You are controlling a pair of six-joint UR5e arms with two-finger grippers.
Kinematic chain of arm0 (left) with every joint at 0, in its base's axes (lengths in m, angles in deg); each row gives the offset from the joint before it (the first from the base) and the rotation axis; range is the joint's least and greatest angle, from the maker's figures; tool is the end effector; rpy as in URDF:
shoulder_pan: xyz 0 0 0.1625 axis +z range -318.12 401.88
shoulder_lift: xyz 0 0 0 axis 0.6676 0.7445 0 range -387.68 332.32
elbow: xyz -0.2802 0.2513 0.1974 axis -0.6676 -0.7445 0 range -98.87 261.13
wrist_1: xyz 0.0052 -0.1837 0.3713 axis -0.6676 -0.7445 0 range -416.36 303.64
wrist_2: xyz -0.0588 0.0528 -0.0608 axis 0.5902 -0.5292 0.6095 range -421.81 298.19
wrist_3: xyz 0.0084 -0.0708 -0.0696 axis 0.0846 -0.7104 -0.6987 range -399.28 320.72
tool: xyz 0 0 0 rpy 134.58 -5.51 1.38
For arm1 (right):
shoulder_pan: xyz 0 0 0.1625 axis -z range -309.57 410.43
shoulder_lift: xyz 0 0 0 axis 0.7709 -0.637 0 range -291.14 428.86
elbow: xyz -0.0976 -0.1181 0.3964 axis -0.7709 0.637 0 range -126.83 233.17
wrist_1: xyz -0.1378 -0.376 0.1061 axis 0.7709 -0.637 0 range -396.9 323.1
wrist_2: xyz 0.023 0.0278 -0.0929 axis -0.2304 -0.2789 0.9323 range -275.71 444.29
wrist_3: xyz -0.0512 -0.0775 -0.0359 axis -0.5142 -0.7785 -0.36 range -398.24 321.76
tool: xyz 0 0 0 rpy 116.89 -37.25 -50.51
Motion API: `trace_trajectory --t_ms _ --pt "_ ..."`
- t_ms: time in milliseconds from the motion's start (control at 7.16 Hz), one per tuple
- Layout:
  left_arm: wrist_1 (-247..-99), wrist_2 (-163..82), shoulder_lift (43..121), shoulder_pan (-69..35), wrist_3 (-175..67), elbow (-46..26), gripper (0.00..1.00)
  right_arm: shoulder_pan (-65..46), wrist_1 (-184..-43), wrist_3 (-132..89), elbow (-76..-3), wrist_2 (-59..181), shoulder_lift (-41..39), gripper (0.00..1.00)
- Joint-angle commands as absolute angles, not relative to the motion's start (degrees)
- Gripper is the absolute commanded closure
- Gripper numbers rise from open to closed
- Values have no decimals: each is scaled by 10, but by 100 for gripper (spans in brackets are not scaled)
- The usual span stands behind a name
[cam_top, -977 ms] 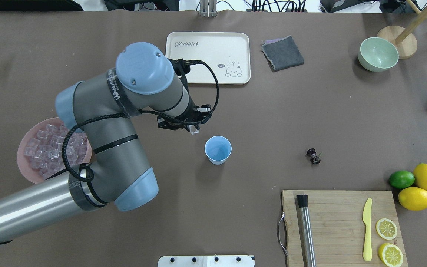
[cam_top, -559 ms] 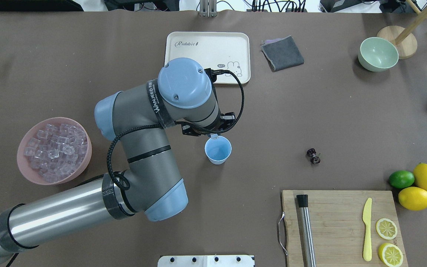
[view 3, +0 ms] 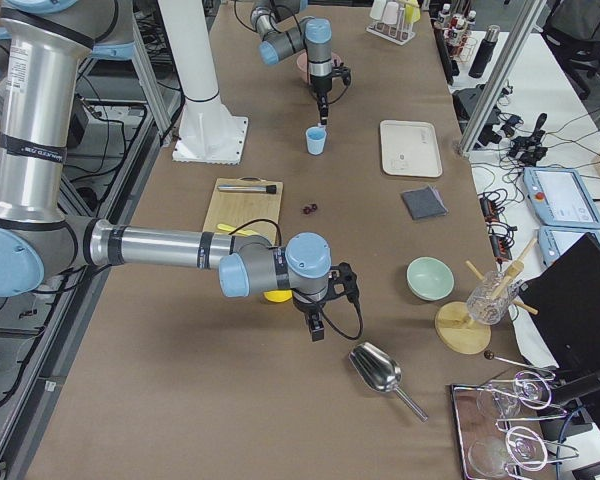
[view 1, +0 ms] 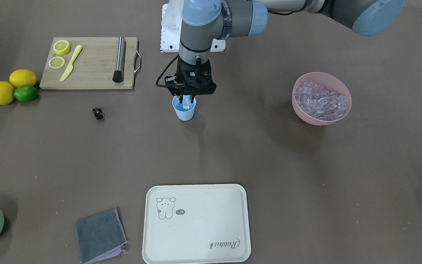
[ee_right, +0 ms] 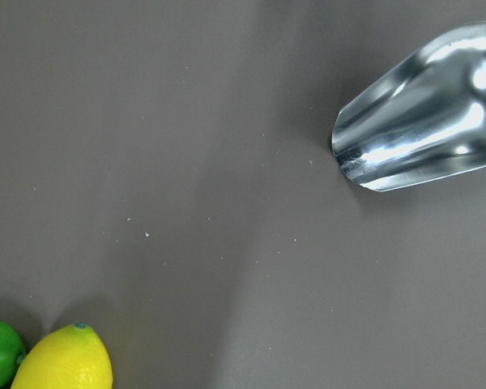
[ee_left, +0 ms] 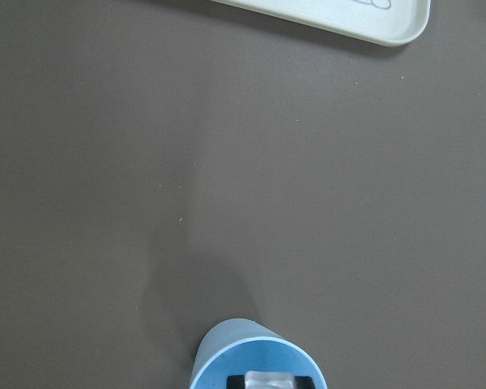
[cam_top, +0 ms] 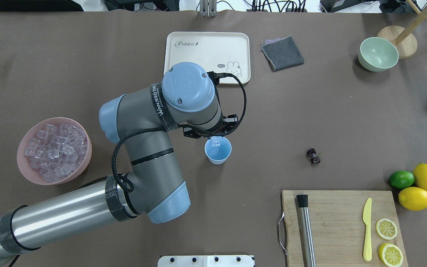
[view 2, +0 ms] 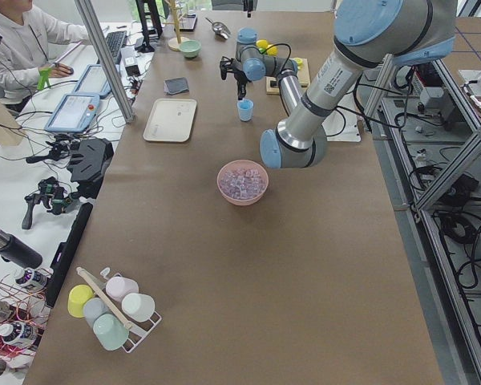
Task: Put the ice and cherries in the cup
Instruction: 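Carry the ice cube with the left gripper over the blue cup and release, then return the left gripper to the pink bowl and grasp another ice cube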
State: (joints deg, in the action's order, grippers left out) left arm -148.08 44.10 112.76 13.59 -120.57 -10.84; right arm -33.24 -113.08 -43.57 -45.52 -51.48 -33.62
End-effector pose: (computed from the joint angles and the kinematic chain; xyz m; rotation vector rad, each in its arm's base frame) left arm 0.5688 -0.4265 0.0977 0.0544 0.9720 -0.1832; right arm 0.0164 -0.4141 0.6544 0.1591 -0.8005 -0.2620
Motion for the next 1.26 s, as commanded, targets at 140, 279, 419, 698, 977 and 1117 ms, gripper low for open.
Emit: trace_trajectory --t_ms 140,279,419,698,977,1117 --pt "-1480 443 1126 120 -1173 -121 26 -332 -1130 -436 -454 -513 -334 0" --pt "-1476 462 1060 94 -1119 -186 26 -332 -1129 -436 -450 -514 -333 0" --pt "-1477 478 963 73 -1053 -271 26 -333 -1129 -435 -455 -514 -333 0" --pt "-1478 498 837 34 -989 -344 26 -332 -1123 -435 -456 -513 -333 0" --pt "-1479 494 725 -5 -886 -405 26 -332 -1116 -429 -456 -513 -333 0" --pt "-1479 492 702 -6 -842 -407 26 -332 -1116 -428 -459 -513 -333 0"
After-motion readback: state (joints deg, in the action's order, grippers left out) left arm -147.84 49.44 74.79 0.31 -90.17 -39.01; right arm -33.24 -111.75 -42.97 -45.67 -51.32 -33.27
